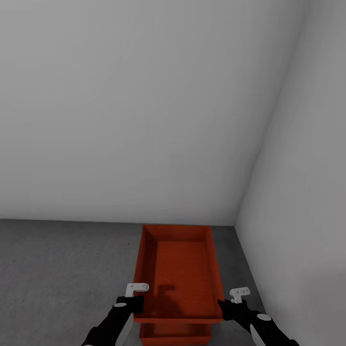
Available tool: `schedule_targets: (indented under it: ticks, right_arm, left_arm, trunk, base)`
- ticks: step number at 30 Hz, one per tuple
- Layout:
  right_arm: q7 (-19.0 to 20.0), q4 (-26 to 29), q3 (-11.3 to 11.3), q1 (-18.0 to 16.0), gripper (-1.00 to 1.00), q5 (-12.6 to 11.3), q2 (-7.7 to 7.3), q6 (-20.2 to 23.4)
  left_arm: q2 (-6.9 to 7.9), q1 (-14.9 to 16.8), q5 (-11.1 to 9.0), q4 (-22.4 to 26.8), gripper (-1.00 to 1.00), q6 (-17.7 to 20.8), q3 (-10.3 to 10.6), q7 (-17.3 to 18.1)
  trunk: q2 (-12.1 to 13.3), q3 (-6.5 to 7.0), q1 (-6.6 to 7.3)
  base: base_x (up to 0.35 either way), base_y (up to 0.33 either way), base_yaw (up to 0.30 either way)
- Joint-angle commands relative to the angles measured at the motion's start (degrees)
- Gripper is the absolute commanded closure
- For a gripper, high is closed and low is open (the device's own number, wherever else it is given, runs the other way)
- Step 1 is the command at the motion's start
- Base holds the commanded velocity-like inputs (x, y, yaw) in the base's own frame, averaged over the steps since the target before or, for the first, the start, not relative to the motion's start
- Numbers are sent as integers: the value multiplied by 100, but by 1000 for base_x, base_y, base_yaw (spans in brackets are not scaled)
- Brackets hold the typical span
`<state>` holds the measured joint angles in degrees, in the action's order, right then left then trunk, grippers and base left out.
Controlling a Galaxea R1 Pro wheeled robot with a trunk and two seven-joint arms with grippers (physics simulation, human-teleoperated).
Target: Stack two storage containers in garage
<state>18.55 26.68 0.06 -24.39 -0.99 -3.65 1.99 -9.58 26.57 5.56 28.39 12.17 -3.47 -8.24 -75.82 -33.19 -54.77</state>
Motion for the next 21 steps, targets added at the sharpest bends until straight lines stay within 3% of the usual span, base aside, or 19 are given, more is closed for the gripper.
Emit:
schedule_targets:
  ticks: [1, 21]
  right_arm:
    - [9, 13, 55, 5, 100, 29, -5, 21]
    - [9, 13, 55, 5, 100, 29, -5, 21]
  left_arm:
    - [-9, 7, 148, 228, 100, 49, -373, -20]
    - [-9, 7, 148, 228, 100, 49, -371, -20]
  trunk:
    - [-45, -28, -22]
    - [-847, -561, -462]
  base:
    - [0, 0, 0]
    - [0, 0, 0]
